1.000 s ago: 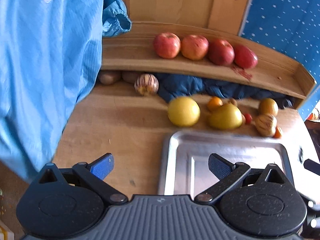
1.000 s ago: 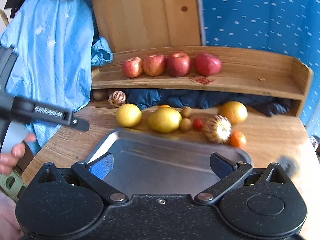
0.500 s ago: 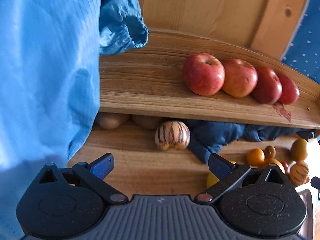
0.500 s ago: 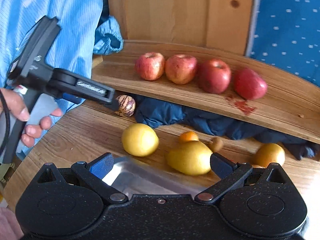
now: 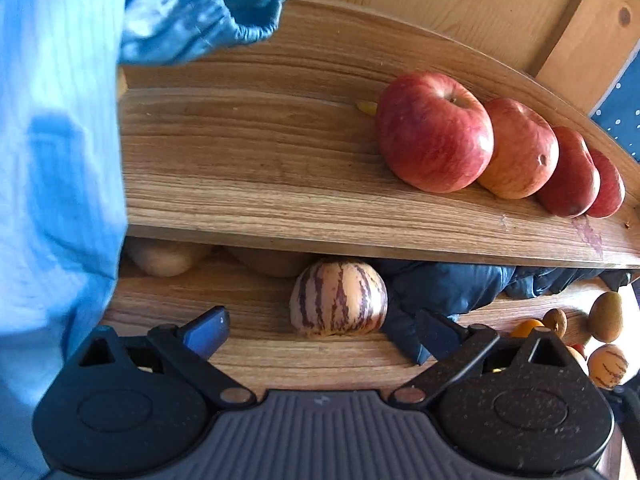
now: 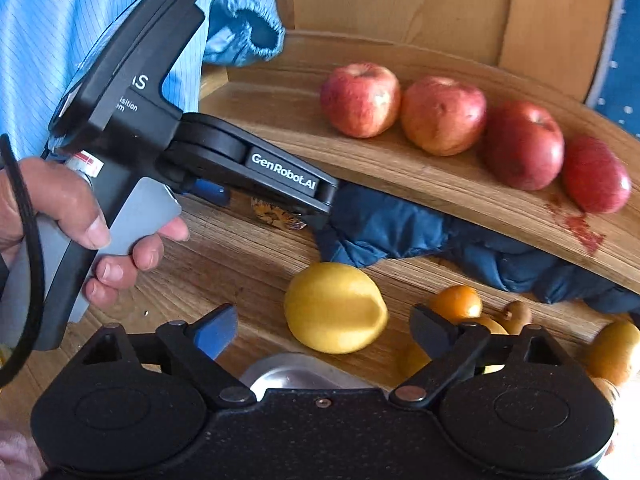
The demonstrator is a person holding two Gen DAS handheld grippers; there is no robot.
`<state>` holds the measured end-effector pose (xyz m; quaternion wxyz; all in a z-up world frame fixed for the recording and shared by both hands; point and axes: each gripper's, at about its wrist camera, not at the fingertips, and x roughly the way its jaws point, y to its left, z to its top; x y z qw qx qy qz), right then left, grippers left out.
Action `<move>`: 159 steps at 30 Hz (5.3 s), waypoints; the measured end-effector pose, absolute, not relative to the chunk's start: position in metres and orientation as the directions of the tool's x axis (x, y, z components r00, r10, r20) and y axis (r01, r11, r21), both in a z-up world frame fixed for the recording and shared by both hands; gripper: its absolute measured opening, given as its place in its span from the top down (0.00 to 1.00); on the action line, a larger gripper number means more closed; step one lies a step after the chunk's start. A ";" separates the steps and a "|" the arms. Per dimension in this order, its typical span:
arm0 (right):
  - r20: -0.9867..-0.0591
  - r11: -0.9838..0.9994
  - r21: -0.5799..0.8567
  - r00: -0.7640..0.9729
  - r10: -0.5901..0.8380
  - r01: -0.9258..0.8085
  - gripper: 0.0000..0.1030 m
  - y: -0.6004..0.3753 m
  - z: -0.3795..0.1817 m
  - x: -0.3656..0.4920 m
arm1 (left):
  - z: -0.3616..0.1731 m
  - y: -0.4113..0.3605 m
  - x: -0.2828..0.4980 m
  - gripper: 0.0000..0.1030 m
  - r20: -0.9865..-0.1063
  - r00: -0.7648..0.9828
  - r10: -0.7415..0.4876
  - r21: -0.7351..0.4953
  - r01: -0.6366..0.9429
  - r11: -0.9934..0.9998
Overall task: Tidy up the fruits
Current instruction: 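Grasp the striped pepino melon with the left tool while the right tool grasps a yellow lemon, then carry the pepino with the left tool onto the tray while the right tool sets the lemon there, then move both open tools back toward the row of fruit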
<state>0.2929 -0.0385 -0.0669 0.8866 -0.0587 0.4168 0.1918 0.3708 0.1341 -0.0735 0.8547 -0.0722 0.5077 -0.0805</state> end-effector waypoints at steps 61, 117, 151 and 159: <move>-0.754 0.995 0.087 0.655 0.040 0.039 0.35 -0.189 -0.046 0.140 | -0.046 -0.020 0.247 0.46 -0.804 0.358 -0.474 -0.316 0.417 0.852; -0.848 0.983 0.064 0.509 0.146 -0.175 0.01 -0.206 -0.055 0.057 | -0.042 -0.031 0.132 0.04 -0.888 0.356 -0.292 -0.203 0.266 0.942; -0.764 0.981 0.161 0.616 0.191 -0.104 0.01 -0.218 -0.030 0.081 | -0.026 0.008 0.132 0.01 -0.936 0.335 -0.108 -0.063 0.143 0.988; -0.750 0.984 0.157 0.637 0.178 -0.089 0.01 -0.210 -0.028 0.118 | -0.023 0.012 0.176 0.01 -0.933 0.342 -0.117 -0.063 0.165 0.984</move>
